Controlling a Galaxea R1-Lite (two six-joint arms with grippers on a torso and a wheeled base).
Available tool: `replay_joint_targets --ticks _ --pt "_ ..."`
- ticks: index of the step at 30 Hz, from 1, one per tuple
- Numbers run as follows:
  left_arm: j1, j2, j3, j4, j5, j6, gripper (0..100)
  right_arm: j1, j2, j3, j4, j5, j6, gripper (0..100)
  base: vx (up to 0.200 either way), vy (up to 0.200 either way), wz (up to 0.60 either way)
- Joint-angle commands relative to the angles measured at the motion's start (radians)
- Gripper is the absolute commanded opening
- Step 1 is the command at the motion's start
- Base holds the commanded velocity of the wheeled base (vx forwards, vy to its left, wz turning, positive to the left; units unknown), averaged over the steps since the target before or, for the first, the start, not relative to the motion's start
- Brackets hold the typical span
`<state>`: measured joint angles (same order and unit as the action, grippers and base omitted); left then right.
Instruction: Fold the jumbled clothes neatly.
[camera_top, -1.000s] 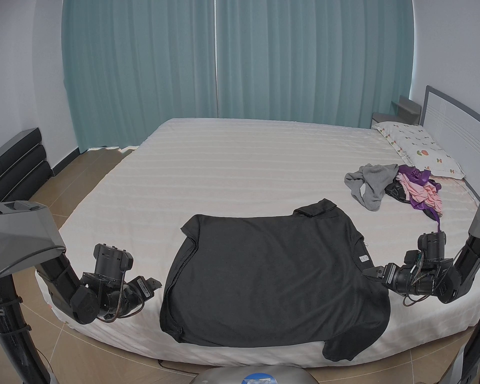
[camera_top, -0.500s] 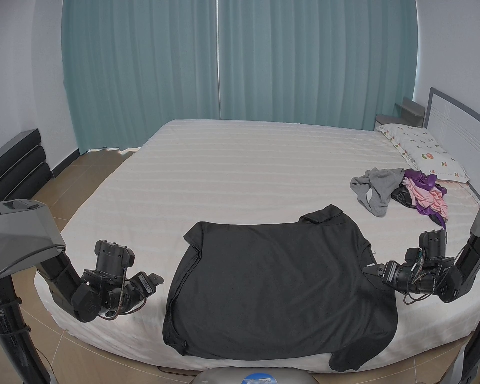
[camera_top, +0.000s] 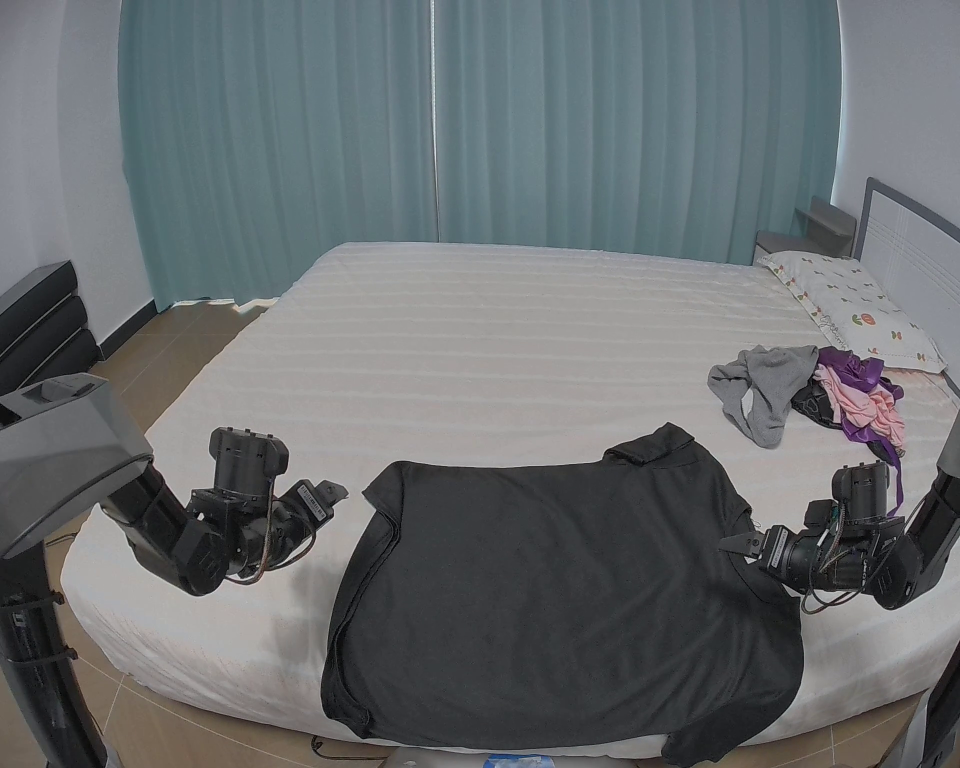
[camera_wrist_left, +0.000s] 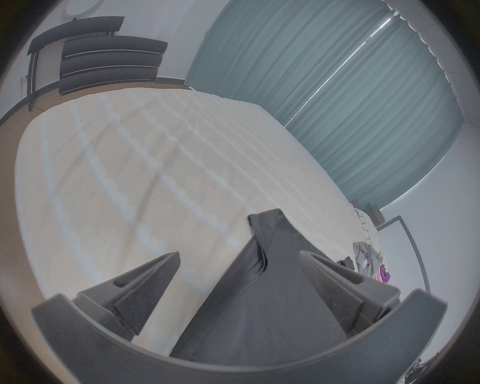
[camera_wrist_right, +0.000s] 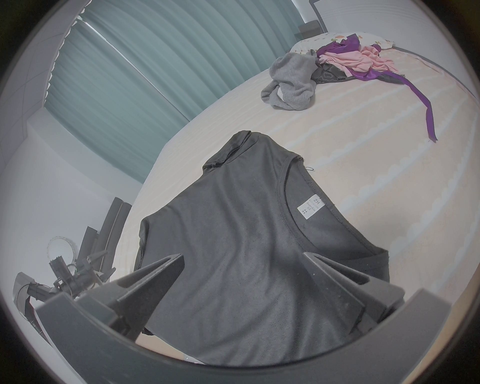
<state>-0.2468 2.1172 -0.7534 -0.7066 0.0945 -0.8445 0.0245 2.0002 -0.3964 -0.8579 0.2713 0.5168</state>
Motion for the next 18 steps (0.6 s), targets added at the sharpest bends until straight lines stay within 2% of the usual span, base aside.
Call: replay_joint_targets --ticks 1,8,13,18 --pt "0.001 0.159 -0.158 0.001 -0.002 -0.001 100 0.020 0.002 0.007 -0.010 0.000 0.014 100 0.000 0.000 0.00" --pt "-0.002 0.294 -0.340 0.030 -0.055 0.053 100 0.020 0.022 0.016 -0.032 0.000 0.019 100 0.000 0.000 0.00" --pt "0.008 0.337 -0.437 0.064 -0.137 0.059 100 0.018 0.022 0.013 -0.032 0.000 0.019 100 0.000 0.000 0.00" --pt "0.008 0.383 -0.515 0.068 -0.142 0.059 100 0.020 0.034 0.010 -0.033 0.000 0.019 100 0.000 0.000 0.00"
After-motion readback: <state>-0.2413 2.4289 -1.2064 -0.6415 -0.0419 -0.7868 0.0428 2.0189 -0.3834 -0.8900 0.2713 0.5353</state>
